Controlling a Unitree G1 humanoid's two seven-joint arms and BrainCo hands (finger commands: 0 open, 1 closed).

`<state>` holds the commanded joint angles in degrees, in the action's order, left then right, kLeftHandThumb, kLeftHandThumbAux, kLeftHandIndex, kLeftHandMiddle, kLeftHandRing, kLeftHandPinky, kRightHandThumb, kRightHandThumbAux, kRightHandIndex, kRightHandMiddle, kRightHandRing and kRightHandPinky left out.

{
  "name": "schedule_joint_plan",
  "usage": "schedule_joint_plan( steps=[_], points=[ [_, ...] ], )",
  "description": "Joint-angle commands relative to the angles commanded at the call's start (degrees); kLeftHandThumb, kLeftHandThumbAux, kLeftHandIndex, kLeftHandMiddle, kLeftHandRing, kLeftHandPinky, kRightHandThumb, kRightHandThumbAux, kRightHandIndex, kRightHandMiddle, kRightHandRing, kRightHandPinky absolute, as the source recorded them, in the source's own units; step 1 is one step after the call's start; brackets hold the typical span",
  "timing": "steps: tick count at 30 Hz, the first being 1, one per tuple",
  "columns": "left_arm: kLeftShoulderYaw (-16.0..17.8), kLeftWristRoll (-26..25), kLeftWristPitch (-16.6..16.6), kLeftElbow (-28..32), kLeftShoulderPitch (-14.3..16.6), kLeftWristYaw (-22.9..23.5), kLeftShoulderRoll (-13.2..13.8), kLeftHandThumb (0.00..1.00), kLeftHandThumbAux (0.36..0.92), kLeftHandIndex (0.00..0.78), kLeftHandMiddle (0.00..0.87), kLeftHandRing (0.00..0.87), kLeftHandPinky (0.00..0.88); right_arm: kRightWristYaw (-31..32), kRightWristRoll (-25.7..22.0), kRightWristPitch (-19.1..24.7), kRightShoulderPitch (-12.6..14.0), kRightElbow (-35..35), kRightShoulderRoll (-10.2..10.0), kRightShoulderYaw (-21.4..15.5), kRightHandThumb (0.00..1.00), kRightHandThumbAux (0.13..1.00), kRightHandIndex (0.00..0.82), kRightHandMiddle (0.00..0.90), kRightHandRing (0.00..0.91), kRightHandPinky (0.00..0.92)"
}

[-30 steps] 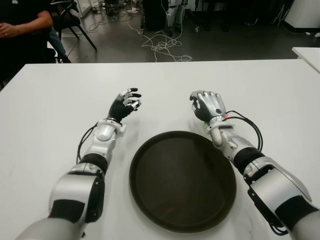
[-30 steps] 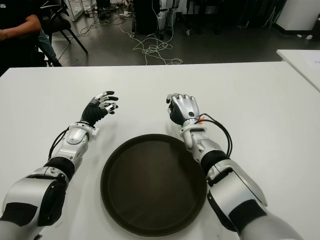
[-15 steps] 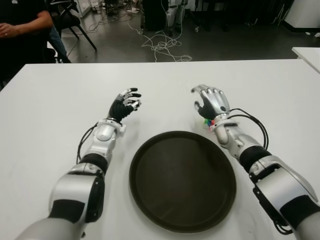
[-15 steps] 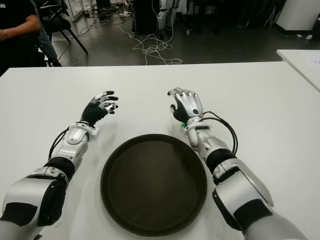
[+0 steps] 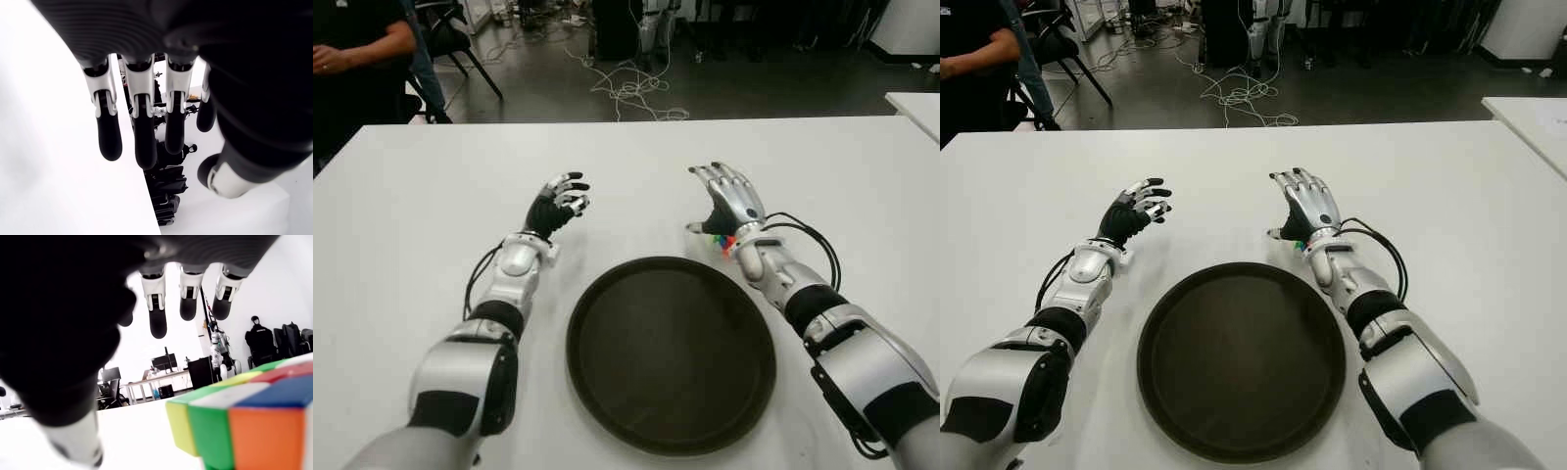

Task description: Pick up the Rubik's Cube and put it in the plate

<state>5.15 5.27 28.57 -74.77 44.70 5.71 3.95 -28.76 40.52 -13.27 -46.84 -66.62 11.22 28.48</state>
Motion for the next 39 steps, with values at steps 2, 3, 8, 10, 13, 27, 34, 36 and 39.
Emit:
schedule_joint_plan(
  steps=[2,3,8,10,13,27,34,36,39],
  points=[
    [-0.07,0.08,0.03,-0.01,-0.01,-0.02,0.0,0.2,0.72,0.193,0.275,0.331,0.388,0.21,-0.03,0.16,-0.09,0.06,0.19,-0.06,0.0,0.838,0.0,0.0,0.0,0.0],
    [-0.08,0.09,0.02,0.0,0.0,0.0,0.0,0.198,0.718,0.192,0.275,0.33,0.386,0.33,-0.09,0.22,-0.12,0.1,0.28,-0.14,0.0,0.835,0.0,0.0,0.0,0.0],
    [-0.23,0.24,0.09,0.03,-0.02,-0.15,-0.02,0.202,0.725,0.194,0.274,0.327,0.385,0.3,-0.34,0.3,-0.09,0.35,0.87,-0.6,0.0,0.835,0.0,0.0,0.0,0.0],
    [-0.31,0.31,0.14,0.06,-0.04,-0.19,-0.02,0.19,0.735,0.195,0.272,0.326,0.378,0.08,-0.38,0.27,-0.05,0.35,1.29,-0.81,0.0,0.827,0.0,0.0,0.0,0.0],
    [-0.34,0.31,0.1,0.08,-0.03,-0.16,0.0,0.177,0.744,0.196,0.272,0.324,0.368,-0.14,-0.29,0.24,-0.03,0.27,1.6,-0.89,0.0,0.819,0.0,0.0,0.0,0.0],
    [0.05,-0.13,-0.34,0.07,-0.05,0.08,-0.06,0.226,0.725,0.201,0.287,0.339,0.38,-0.42,-0.45,0.42,1.73,1.65,2.38,-1.67,0.0,0.831,0.0,0.0,0.0,0.006],
    [0.06,-0.17,-0.18,0.1,-0.14,0.29,-0.09,0.218,0.713,0.201,0.287,0.336,0.374,-0.72,-0.16,-0.26,3.04,2.65,3.4,-1.81,0.0,0.814,0.0,0.0,0.0,0.0],
    [0.04,-0.13,-0.12,0.11,-0.16,0.25,-0.08,0.217,0.716,0.201,0.288,0.335,0.374,-0.67,-0.12,-0.22,3.29,2.96,3.62,-1.82,0.0,0.811,0.0,0.0,0.0,0.0],
    [-0.06,0.0,-0.05,0.12,-0.18,0.13,-0.04,0.216,0.721,0.199,0.287,0.336,0.379,-0.49,-0.27,0.09,3.77,3.6,3.86,-2.04,0.0,0.805,0.0,0.0,0.0,0.0]
  ],
)
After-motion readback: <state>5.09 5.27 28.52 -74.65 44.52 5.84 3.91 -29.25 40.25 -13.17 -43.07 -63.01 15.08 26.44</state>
